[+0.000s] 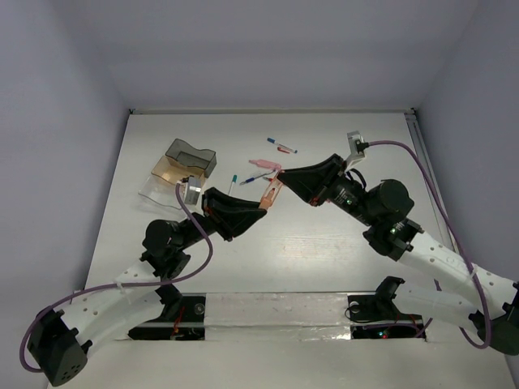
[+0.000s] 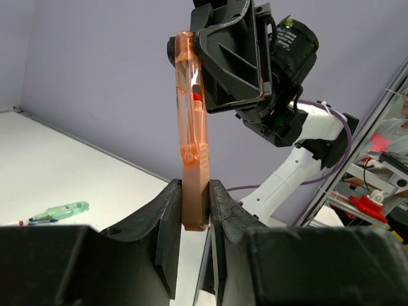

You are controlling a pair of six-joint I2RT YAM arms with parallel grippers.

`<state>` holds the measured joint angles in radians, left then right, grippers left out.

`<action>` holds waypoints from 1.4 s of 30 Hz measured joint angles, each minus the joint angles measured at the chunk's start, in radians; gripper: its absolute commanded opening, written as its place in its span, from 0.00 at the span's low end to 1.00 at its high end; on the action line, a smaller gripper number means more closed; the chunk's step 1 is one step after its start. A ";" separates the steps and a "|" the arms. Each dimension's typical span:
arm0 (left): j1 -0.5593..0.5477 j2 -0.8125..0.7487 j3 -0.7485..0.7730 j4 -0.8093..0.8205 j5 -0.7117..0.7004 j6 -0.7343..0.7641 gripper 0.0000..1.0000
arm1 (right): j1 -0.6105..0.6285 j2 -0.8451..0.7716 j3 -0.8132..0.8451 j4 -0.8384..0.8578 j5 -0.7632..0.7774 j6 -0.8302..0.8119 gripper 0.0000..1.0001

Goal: Sort the stationery into containers
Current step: Close the pen cap on the pen.

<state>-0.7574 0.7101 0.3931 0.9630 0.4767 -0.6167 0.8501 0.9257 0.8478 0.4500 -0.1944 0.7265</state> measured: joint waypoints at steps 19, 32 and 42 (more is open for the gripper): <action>0.000 0.035 0.000 -0.008 -0.047 -0.032 0.00 | -0.012 0.028 -0.026 0.008 -0.014 -0.021 0.00; 0.000 0.057 0.004 -0.011 -0.070 -0.041 0.00 | -0.010 0.021 -0.071 0.007 -0.023 -0.019 0.00; -0.001 0.076 0.056 -0.072 -0.071 -0.042 0.00 | 0.014 0.017 -0.105 0.041 0.030 -0.033 0.00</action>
<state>-0.7586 0.7864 0.4488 0.8913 0.4061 -0.6586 0.8639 0.9424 0.7429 0.4911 -0.1642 0.6933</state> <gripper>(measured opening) 0.163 0.179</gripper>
